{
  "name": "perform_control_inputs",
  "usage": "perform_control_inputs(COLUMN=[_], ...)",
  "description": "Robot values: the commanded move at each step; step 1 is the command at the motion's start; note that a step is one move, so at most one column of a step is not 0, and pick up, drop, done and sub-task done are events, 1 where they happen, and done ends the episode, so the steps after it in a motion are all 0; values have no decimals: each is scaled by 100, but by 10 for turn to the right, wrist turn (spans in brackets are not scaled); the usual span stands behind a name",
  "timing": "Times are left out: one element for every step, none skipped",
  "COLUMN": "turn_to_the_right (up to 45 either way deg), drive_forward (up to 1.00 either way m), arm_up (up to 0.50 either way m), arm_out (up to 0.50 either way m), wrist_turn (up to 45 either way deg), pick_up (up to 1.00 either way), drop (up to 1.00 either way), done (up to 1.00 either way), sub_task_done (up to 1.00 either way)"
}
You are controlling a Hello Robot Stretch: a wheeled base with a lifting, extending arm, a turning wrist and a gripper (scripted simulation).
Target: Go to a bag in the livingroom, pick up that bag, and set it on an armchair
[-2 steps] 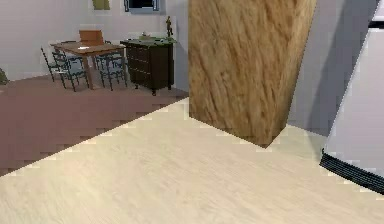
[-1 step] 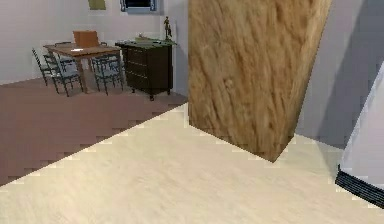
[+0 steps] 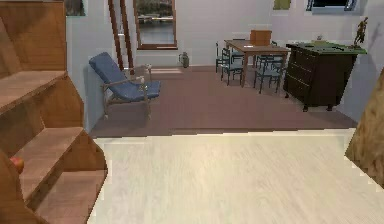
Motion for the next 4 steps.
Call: perform_control_inputs(turn_to_the_right=[-30,0,0,0], drive_forward=[0,100,100,100], arm_up=[0,0,0,0], arm_out=[0,0,0,0], wrist_turn=[0,0,0,0], pick_up=[0,0,0,0], drop=[0,0,0,0], done=[0,0,0,0], sub_task_done=[0,0,0,0])
